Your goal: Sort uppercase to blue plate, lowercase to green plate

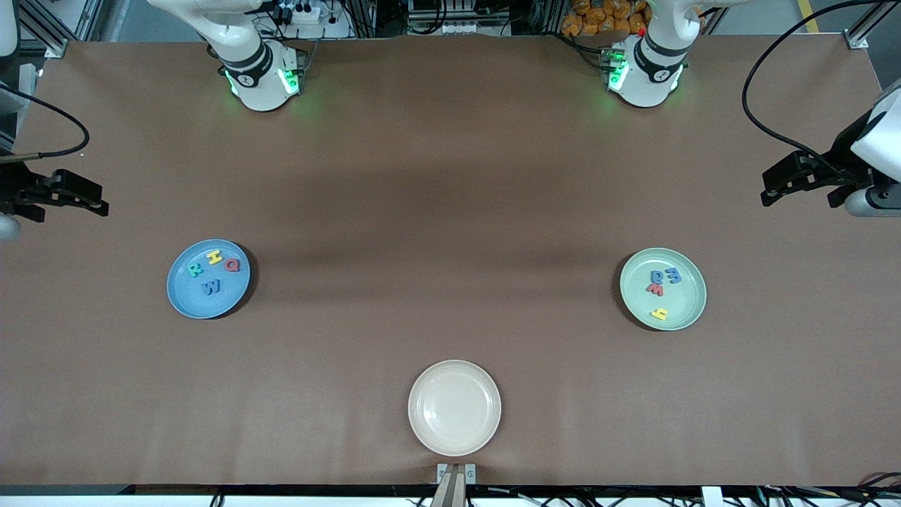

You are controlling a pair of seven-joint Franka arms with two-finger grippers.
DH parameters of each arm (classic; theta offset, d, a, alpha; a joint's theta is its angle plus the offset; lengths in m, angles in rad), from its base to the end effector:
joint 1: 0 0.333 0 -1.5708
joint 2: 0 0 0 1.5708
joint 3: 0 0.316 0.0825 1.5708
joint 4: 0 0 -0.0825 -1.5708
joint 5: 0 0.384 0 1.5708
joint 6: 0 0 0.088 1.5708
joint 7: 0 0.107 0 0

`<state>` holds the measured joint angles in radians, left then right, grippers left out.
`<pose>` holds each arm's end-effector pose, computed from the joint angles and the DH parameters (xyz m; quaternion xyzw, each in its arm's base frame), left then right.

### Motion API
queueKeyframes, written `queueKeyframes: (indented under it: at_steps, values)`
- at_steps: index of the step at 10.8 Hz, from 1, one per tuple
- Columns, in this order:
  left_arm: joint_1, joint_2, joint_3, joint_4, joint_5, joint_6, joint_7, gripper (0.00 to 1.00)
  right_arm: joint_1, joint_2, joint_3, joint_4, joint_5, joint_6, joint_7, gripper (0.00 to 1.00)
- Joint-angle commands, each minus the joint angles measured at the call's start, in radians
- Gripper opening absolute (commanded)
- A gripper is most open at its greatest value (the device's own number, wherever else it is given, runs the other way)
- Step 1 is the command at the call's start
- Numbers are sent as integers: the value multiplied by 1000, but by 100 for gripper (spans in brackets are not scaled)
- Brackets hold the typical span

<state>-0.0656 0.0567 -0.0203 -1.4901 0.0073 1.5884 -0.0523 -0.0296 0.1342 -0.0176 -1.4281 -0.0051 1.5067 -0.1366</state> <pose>0.5725 -0.0482 0.6323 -0.9996 0.0168 -0.0210 0.0016 0.5886 -0.0276 0.6092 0.9986 0.0446 -0.0280 0.0012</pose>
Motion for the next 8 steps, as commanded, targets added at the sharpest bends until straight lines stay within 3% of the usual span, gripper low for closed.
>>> queueKeyframes:
  at_steps: [1, 8]
  values:
    - [-3, -8, 8, 13, 19, -15, 20, 100, -15, 9, 18, 21, -12, -10, 9, 100]
    - [-2, -3, 6, 39, 13, -16, 11, 100, -15, 9, 18, 21, -9, -10, 9, 100]
